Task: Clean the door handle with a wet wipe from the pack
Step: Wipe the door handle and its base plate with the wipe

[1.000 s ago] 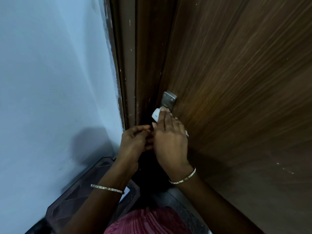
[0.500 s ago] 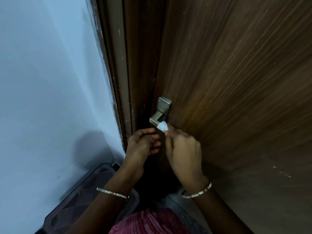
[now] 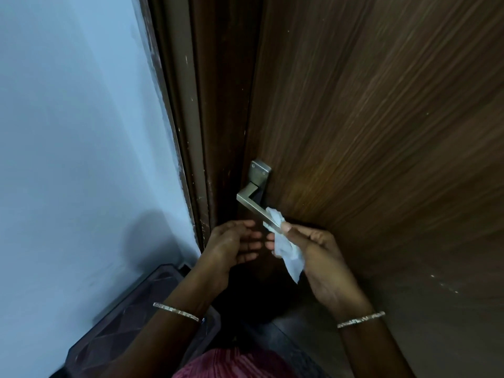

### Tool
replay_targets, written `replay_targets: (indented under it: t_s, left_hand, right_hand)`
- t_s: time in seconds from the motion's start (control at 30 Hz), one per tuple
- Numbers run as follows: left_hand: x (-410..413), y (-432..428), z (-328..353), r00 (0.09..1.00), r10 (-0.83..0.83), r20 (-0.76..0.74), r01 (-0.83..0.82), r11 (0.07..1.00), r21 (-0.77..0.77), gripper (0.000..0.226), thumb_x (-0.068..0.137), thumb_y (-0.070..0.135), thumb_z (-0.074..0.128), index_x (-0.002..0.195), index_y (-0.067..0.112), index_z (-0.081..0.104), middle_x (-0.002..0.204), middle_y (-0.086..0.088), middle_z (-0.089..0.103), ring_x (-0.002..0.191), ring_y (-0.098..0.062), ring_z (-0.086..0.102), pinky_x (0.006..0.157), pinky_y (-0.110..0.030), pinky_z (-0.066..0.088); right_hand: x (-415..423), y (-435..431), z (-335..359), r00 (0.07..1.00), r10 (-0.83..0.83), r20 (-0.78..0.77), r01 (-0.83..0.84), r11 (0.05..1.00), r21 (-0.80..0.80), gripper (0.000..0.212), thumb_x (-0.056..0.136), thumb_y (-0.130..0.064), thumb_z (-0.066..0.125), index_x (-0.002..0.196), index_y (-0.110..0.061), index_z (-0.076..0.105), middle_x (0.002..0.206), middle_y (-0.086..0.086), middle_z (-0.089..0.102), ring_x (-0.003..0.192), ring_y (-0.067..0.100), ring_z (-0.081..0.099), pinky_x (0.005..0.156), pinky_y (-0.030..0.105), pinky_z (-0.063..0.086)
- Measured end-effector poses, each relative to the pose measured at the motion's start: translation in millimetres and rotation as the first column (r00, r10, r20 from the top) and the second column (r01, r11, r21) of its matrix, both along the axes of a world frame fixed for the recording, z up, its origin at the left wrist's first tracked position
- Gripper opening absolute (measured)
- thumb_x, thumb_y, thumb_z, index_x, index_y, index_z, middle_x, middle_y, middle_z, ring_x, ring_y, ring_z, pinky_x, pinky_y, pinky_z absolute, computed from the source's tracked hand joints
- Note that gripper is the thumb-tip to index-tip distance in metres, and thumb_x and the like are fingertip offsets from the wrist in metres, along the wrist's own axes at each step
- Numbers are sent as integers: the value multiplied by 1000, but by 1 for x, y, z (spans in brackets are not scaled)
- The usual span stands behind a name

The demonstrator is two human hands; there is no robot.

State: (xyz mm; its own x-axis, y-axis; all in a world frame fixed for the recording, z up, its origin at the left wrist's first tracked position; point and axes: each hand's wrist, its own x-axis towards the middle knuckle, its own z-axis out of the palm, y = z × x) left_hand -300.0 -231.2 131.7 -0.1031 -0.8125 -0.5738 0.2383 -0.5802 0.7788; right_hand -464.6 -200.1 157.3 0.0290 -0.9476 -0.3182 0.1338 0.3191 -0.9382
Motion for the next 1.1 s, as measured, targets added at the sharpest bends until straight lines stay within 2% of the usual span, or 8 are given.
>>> replay_targets:
  t_s: [0.1, 0.23, 0.43, 0.6, 0.77, 0.87, 0.97, 1.1]
  left_hand:
    - [0, -1, -4, 1000, 20, 17, -20, 1000, 16, 23, 100, 13, 47, 104, 15, 69, 96, -7, 75, 80, -19, 71, 68, -31, 59]
    - [3, 0, -14, 994, -28, 107, 31, 999, -19, 14, 95, 21, 61, 105, 25, 68, 100, -4, 72, 86, -18, 69, 66, -30, 61]
    - [1, -6, -26, 999, -3, 32, 5, 998, -66, 7, 91, 11, 68, 98, 11, 68, 76, -3, 76, 62, -14, 73, 54, -25, 58]
    - [8, -17, -34, 972, 231, -54, -234, 970, -66, 7, 89, 2, 67, 86, 3, 73, 80, -14, 77, 70, -21, 75, 59, -25, 59]
    - [-15, -27, -30, 848, 528, 46, -511, 837, -195, 11, 89, 7, 70, 99, 3, 71, 84, -7, 75, 72, -11, 74, 63, -20, 59]
    - [-31, -32, -21, 782, 579, 232, -440, 776, -452, 15, 88, 7, 68, 98, 17, 70, 83, 8, 72, 70, 2, 69, 67, -18, 55]
    - [-42, -27, -22, 752, 614, 239, -399, 712, -578, 26, 87, 1, 65, 111, 12, 62, 96, -2, 72, 84, -8, 69, 79, -24, 56]
    - [-47, -27, -31, 738, 621, 264, -291, 646, -706, 17, 91, 3, 62, 105, 12, 60, 93, 2, 71, 85, -3, 67, 74, -17, 53]
  right_hand:
    - [-3, 8, -15, 857, -139, 496, 0, 963, 269, 40, 97, -21, 51, 135, -10, 58, 138, 14, 62, 120, 23, 66, 88, 35, 59]
    - [15, 8, -39, 921, -235, 310, 58, 871, 488, 35, 98, -28, 56, 125, -7, 66, 127, 21, 67, 113, 32, 67, 90, 40, 55]
    - [42, -18, -30, 861, -340, 379, 163, 889, 427, 12, 87, -5, 69, 97, -9, 75, 97, 7, 78, 80, 13, 75, 68, 23, 60]
    - [22, -15, -23, 895, -216, 391, 61, 926, 372, 31, 87, -2, 67, 118, -2, 69, 118, 16, 73, 110, 24, 69, 96, 33, 55]
    - [2, -1, -17, 960, -99, 262, 60, 986, 152, 40, 85, -7, 67, 122, -22, 70, 123, 3, 73, 120, 17, 66, 95, 32, 51]
    - [-1, 7, -15, 976, -1, 218, -2, 1000, 17, 44, 89, -9, 64, 131, -22, 64, 131, 3, 68, 122, 15, 64, 96, 31, 54]
    - [4, 10, -14, 993, -9, 120, 16, 998, -61, 37, 93, -11, 61, 130, -16, 64, 129, 1, 70, 122, 14, 65, 94, 29, 55]
    - [7, 7, -14, 997, -68, 21, 70, 990, -119, 31, 96, -10, 60, 126, -9, 67, 122, 0, 74, 117, 14, 68, 92, 26, 57]
